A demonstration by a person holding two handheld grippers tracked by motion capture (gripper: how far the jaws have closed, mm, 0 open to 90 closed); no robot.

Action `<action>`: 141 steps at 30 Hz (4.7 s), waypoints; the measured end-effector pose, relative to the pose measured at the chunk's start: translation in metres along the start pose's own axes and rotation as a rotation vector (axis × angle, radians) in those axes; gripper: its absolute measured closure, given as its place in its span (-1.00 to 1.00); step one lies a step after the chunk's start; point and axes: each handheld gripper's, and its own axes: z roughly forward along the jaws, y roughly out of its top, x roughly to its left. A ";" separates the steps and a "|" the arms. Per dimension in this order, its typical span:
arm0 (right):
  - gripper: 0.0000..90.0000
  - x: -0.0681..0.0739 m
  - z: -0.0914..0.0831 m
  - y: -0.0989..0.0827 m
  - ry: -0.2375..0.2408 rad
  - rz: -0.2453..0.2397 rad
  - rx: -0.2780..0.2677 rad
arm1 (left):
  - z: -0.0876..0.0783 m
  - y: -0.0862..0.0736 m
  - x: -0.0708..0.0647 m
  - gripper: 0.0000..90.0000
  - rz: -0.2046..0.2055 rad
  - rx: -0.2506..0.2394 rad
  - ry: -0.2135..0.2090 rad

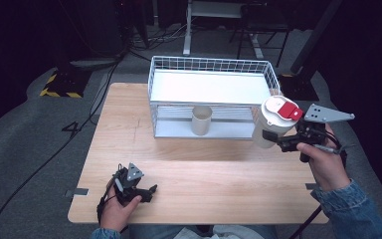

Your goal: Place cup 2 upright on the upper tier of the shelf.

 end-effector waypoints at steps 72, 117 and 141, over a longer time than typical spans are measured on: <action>-0.79 -0.046 0.176 0.108 -0.141 0.072 -0.034 | 0.004 0.005 0.001 -0.81 -0.001 0.005 0.011; -0.80 -0.048 0.196 0.091 -0.138 0.115 -0.020 | 0.004 0.005 0.002 -0.81 0.002 0.004 0.011; -0.99 -0.046 0.160 0.097 -0.117 0.084 -0.046 | 0.005 0.005 0.001 -0.81 -0.013 -0.001 0.012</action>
